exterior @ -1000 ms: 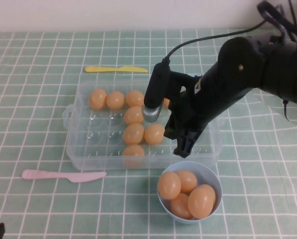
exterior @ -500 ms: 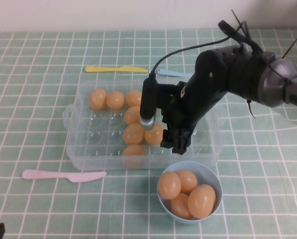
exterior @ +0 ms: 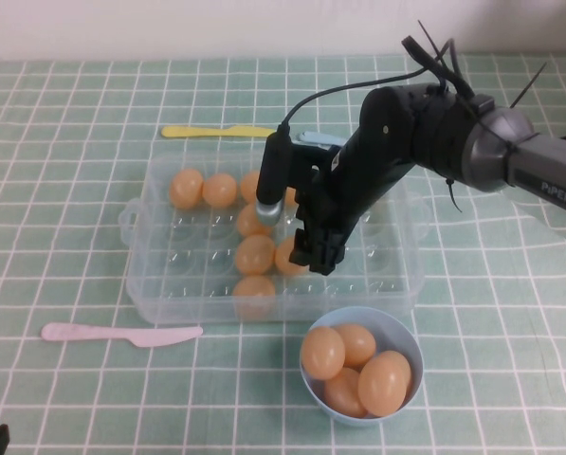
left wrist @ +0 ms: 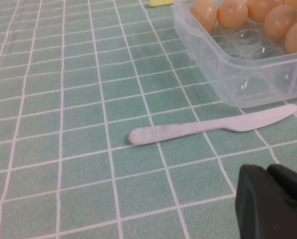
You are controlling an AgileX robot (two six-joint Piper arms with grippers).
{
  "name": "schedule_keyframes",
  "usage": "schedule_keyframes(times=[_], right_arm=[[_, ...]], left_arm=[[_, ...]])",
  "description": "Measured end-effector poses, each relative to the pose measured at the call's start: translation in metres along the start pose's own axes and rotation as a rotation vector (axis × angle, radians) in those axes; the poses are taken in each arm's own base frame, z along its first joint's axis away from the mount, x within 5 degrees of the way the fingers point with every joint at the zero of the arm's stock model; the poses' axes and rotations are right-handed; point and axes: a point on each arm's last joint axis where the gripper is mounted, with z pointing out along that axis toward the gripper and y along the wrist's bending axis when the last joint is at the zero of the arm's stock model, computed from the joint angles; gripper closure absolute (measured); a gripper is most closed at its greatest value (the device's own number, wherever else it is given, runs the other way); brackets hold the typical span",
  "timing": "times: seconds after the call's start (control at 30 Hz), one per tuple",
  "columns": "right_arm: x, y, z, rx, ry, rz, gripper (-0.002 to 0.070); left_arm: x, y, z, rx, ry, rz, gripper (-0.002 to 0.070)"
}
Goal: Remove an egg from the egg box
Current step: Pick up the egg from the plastic box
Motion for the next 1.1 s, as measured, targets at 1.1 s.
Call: schedule_keyframes(times=[1.1], right_arm=[[0.005, 0.004, 0.022, -0.055, -0.001, -0.059, 0.0217]], left_arm=[[0.0, 0.0, 0.0, 0.0, 0.0, 0.0, 0.0679]])
